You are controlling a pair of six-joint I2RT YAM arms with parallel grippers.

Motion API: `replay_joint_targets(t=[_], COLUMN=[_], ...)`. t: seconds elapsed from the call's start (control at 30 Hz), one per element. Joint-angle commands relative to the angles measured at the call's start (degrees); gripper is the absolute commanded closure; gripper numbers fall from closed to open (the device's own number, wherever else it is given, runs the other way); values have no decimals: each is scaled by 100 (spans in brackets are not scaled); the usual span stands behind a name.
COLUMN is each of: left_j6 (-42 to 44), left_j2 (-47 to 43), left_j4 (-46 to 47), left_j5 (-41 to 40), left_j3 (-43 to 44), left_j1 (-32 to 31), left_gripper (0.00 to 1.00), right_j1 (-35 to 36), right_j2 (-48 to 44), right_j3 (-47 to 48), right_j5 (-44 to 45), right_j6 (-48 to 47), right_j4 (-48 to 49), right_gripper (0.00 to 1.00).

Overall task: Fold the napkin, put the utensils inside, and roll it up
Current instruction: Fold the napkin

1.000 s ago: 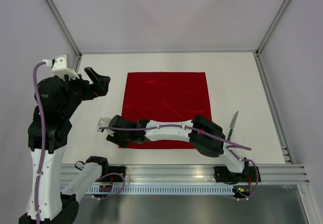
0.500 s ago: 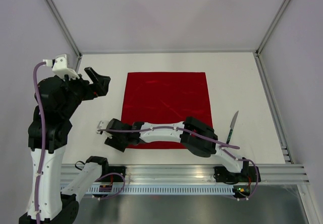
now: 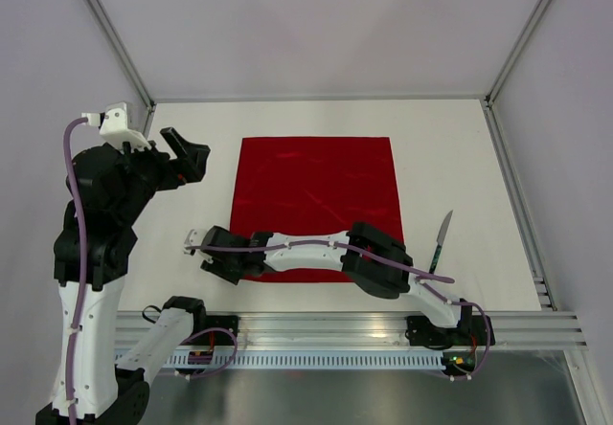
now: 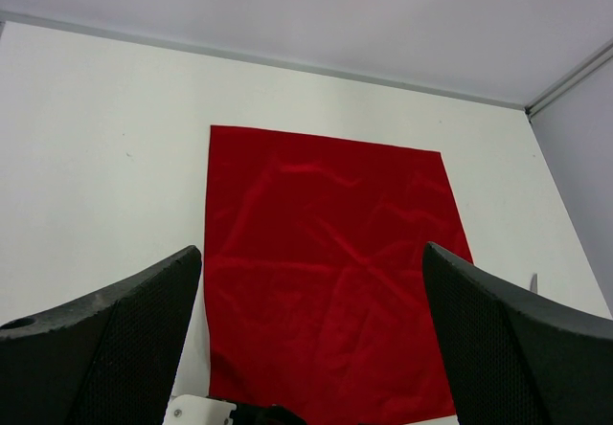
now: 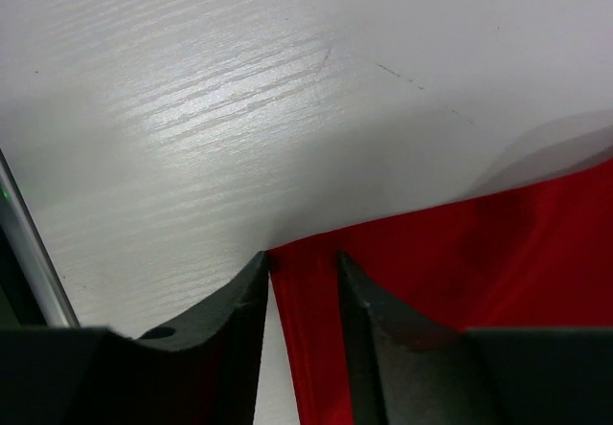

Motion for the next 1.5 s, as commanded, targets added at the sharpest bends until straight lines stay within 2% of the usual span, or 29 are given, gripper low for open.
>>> replay_joint_targets(t=[0.0,0.17,0.43,0.57,1.13,1.47], left_j6=[123,114,123,132,88,70], left_j2=[3,3,11,20,55,73], left_j4=[199,216,242,260,348,436], left_j5=[40,49,5,5,40,66], left_j3=[-92,-109,-118,-118,-188,-302], left_j1=[19,19,19,28,28,28], left_gripper=[0,0,0,0,0,0], right_j1=[45,45,10,-43,-333,-675], right_j2=[109,179,215,144,-313,-629], right_j3=[14,76,146,295,524,261], right_j5=[216,137,49,128,400,681], right_j6=[20,20,-50,-103,-393,-683], right_j4=[-410,-480,-568,-665,-884,-841], right_gripper=[62,73,85,99,100,100])
